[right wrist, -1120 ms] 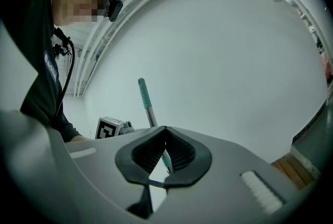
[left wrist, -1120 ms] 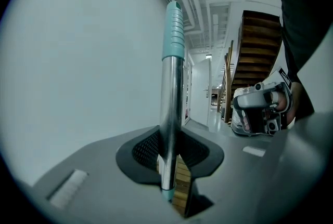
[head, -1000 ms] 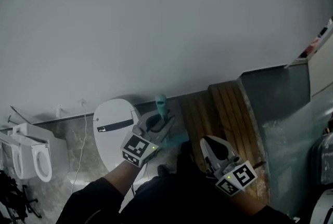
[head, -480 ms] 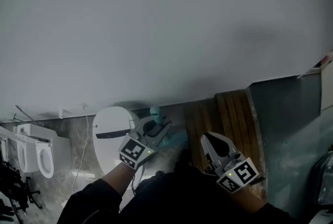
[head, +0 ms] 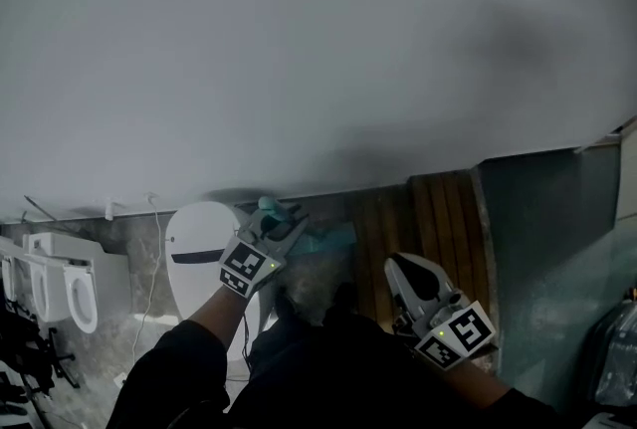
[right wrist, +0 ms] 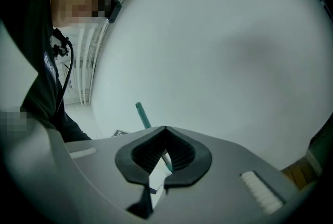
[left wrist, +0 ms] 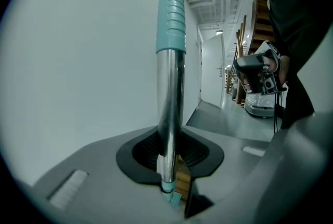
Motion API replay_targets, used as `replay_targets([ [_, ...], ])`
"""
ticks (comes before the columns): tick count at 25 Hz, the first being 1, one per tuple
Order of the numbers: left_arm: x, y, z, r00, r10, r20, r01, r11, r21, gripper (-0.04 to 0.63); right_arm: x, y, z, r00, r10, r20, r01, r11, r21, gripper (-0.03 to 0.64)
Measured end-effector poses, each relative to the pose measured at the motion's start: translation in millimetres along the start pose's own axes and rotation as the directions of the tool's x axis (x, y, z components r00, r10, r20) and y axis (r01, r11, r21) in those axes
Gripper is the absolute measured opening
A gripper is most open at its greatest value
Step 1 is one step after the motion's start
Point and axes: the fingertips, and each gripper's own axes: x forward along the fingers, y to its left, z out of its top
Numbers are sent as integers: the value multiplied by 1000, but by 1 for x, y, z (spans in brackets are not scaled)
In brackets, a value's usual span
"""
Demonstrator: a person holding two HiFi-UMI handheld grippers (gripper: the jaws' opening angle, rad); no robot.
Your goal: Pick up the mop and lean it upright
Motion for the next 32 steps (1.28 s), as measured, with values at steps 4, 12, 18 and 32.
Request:
replay_targets([
  [4, 16, 16, 0, 1000, -24, -15, 25, 999, 23, 103, 3, -10, 1, 999, -34, -5, 34, 999, 4, 6],
  [12, 24, 40, 11, 999, -48, -19, 49, 998, 43, 103, 14, -12, 8, 997, -82, 3, 82, 997, 8, 6],
  [18, 22, 57, 4, 998, -59, -25, 60, 997, 43, 103, 23, -7, 7, 994, -105, -1, 105, 994, 4, 6],
  [32, 51, 73, -61, 991, -105, -87, 107, 994, 27, 103, 11, -1, -18, 978, -198, -66, 199, 980, 0, 6],
])
